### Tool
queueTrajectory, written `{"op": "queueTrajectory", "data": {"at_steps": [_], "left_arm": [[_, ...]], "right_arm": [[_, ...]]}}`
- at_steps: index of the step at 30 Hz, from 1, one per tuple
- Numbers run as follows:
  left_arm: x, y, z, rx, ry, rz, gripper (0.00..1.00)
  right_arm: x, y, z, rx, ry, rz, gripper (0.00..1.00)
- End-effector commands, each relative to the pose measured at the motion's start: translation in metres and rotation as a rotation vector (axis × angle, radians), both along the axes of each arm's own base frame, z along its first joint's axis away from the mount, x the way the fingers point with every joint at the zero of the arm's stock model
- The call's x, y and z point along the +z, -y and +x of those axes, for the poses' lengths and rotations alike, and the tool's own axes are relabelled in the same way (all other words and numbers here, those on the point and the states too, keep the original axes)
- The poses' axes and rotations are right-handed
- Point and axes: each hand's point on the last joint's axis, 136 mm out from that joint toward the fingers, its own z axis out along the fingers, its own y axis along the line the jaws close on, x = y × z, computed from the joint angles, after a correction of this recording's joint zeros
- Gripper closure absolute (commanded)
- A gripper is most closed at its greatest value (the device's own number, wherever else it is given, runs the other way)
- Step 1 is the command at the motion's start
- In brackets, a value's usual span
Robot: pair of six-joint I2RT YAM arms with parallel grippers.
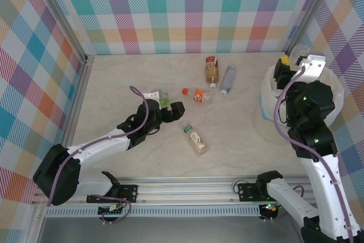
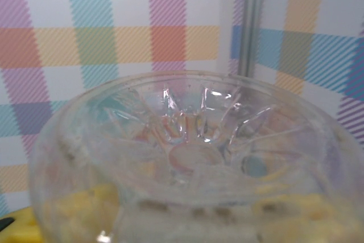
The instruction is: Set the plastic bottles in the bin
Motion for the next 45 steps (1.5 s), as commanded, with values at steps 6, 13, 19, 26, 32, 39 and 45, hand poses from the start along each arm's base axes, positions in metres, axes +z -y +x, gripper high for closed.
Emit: {"op": "queueTrajectory", "data": {"at_steps": [6, 13, 19, 26, 32, 39, 45], "left_arm": [[0.000, -0.004, 0.005, 0.020, -0.021, -0.008, 0.00], [-0.004, -0.011, 0.006, 0.040, -0.032, -0.012, 0.00], [-0.009, -0.016, 0.008, 0.050, -0.046, -0.005, 0.00], [-0.014, -0.015, 0.012, 0.063, -0.063, -0.023, 0.00], [-0.016, -0.019, 0.012, 0.077, -0.073, -0.013, 0.00], [-0.023, -0.043, 0.009, 0.167, -0.104, 0.013, 0.00], [-0.036, -0.087, -0.003, 0.360, -0.161, 0.053, 0.00]], "right_arm": [[-0.033, 0.067, 0.026, -0.201, -0.144, 0.113, 0.38], [-0.112, 0.057, 0.048, -0.044, -0.463, 0.337, 0.15], [-0.111, 0.090, 0.038, -0.240, -0.485, 0.243, 0.01], [-0.081, 0.025, 0.050, 0.021, -0.429, 0.169, 0.00], [-0.065, -0.085, 0.062, 0.435, -0.430, 0.062, 0.00], [-0.118, -0.191, 0.075, 0.728, -0.615, -0.062, 0.00], [-0.224, -0.250, 0.047, 0.858, -0.940, -0.203, 0.00]]}}
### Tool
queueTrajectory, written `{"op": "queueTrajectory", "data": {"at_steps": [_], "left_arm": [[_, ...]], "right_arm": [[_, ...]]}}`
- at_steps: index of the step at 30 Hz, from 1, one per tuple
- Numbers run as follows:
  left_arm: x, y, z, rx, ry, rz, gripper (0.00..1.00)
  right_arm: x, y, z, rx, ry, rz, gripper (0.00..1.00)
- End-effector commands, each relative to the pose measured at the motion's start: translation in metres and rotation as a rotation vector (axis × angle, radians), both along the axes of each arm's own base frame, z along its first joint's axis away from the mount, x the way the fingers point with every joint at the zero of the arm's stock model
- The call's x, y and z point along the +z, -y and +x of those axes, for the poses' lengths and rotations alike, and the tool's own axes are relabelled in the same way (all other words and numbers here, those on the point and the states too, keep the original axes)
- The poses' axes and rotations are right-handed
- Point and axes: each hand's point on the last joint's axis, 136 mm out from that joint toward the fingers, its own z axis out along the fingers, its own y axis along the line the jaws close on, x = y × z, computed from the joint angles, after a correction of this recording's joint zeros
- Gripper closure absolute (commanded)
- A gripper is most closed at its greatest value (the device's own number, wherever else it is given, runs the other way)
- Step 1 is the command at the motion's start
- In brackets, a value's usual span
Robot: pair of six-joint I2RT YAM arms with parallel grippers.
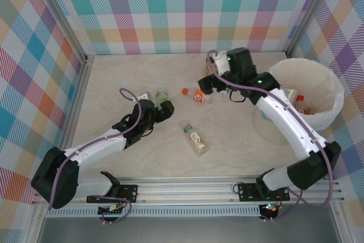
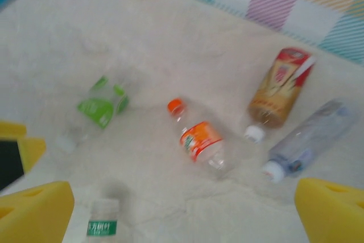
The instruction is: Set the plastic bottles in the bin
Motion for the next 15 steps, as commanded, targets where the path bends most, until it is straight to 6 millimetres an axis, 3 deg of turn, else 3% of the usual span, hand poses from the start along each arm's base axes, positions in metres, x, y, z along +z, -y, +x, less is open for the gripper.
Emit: {"op": "queueTrajectory", "data": {"at_steps": [1, 6, 10, 15], "left_arm": [[-0.012, -0.039, -0.009, 0.166, -0.050, 0.042, 0.00], [-0.018, -0.059, -0.015, 0.246, -0.071, 0.030, 0.00], [-0.022, -0.064, -0.016, 0.271, -0.086, 0.015, 0.00], [-0.025, -0.062, -0.015, 0.271, -0.099, -0.003, 0.00]], "right_arm": [[-0.060, -0.019, -0.034, 0.111, -0.165, -0.131, 0.00], [-0.136, -0.050, -0.083, 0.097, -0.425, -0.172, 0.00], [-0.180, -0.066, -0.120, 0.113, -0.535, -0.265, 0.00], [-0.220, -0.056, -0.135, 0.014, -0.632, -0.386, 0.00]]}}
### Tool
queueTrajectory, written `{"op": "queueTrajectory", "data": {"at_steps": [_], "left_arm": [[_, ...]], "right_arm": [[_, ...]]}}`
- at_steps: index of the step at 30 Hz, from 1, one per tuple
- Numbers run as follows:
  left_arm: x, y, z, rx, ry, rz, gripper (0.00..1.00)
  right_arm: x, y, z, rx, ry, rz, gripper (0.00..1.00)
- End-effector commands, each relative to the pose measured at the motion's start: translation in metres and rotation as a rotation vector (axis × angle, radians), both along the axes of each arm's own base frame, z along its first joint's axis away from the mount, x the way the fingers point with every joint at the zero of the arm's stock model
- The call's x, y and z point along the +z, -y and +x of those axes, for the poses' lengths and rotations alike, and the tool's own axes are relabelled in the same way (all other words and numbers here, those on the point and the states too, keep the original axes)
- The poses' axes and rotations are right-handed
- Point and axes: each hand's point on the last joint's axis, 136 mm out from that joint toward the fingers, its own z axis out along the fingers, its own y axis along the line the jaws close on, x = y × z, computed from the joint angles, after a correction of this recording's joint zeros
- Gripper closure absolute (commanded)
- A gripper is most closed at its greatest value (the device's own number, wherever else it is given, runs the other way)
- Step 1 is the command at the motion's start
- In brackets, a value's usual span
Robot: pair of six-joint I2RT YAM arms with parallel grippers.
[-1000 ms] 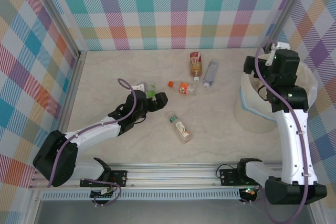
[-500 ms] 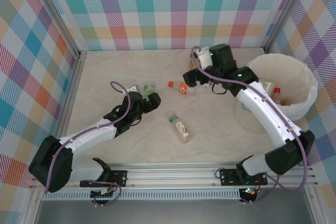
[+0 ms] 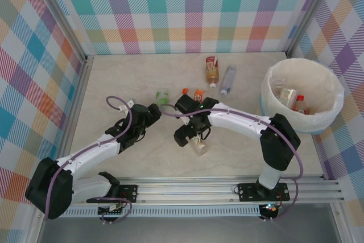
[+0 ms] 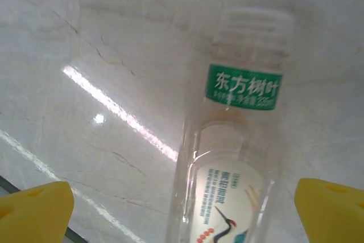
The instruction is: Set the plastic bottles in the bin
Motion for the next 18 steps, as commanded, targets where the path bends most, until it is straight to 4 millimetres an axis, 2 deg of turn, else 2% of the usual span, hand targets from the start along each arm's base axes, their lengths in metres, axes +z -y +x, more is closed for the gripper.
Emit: {"op": "queueTrajectory", "data": {"at_steps": [1, 7, 12, 15, 18], "left_arm": [[-0.004, -0.008, 0.000, 0.037, -0.015, -0.007, 0.00], [-0.008, -0.009, -0.002, 0.042, -0.027, -0.007, 0.00], [-0.009, -0.004, 0.001, 0.025, -0.025, -0.023, 0.00], [-0.006, 0.001, 0.004, 0.005, -0.017, -0.038, 0.00], [-0.007, 0.001, 0.005, 0.004, -0.018, -0.033, 0.00]], "right_arm": [[-0.020, 0.020, -0.009, -0.117, -0.056, -0.104, 0.01], [-0.046, 0.033, -0.016, -0.164, -0.079, -0.156, 0.02], [-0.065, 0.028, -0.017, -0.181, -0.084, -0.114, 0.25], [-0.061, 0.030, -0.007, -0.207, -0.020, -0.113, 0.35], [-0.048, 0.029, 0.003, -0.202, 0.056, -0.065, 0.44]]}}
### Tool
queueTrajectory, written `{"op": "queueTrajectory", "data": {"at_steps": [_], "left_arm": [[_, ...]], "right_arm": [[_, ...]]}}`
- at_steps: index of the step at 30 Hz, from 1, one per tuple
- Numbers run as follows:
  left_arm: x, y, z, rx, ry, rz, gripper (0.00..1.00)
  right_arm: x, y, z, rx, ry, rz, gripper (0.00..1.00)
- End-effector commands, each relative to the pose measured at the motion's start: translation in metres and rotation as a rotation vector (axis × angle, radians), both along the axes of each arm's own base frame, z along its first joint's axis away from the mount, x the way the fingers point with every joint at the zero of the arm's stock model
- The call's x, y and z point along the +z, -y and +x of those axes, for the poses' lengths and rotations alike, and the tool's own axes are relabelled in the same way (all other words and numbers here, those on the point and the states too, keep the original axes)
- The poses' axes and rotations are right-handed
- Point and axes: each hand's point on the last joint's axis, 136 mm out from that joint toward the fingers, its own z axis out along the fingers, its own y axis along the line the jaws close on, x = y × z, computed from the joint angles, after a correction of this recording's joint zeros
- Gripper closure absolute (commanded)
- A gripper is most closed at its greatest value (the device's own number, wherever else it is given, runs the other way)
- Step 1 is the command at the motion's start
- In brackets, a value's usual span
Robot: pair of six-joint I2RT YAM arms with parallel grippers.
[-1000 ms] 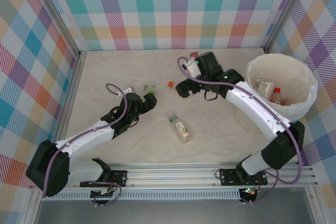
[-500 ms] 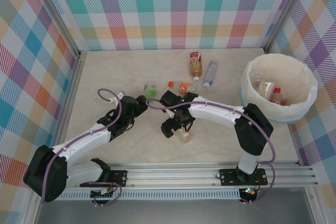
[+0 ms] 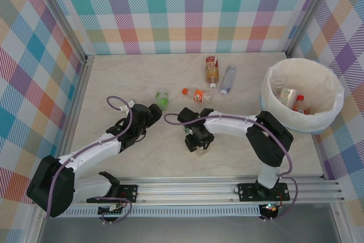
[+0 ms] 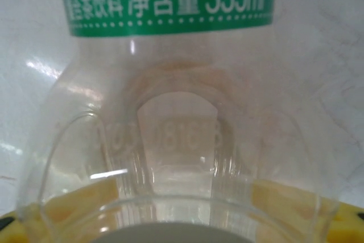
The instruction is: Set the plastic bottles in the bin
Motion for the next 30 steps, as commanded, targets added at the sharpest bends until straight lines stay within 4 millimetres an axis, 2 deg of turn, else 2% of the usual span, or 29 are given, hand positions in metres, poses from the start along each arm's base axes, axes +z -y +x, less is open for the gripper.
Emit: {"op": "queueTrajectory", "data": {"at_steps": [1, 4, 11, 17, 20, 24, 30], "left_arm": [[0.000, -0.002, 0.005, 0.010, 0.011, -0.008, 0.00], [0.000, -0.002, 0.006, 0.012, 0.009, -0.011, 0.00], [-0.002, -0.002, 0.006, 0.013, 0.003, -0.013, 0.00], [-0.001, -0.001, 0.006, 0.010, 0.003, -0.018, 0.00], [-0.001, -0.002, 0.006, 0.012, 0.004, -0.017, 0.00], [-0.002, -0.003, 0.005, 0.014, 0.003, -0.017, 0.00], [-0.004, -0.002, 0.006, 0.019, 0.004, -0.034, 0.00]], "right_arm": [[0.021, -0.006, 0.017, -0.007, 0.127, 0.069, 0.45], [0.035, -0.005, 0.023, 0.013, 0.195, 0.098, 0.54], [0.076, 0.000, 0.037, 0.033, 0.348, 0.163, 0.55], [0.126, 0.005, 0.054, -0.039, 0.489, 0.348, 0.57], [0.162, 0.009, 0.057, -0.014, 0.576, 0.433, 0.58], [0.217, 0.031, 0.064, 0.009, 0.716, 0.458, 0.59], [0.296, 0.089, 0.083, -0.031, 0.987, 0.378, 0.60]]}}
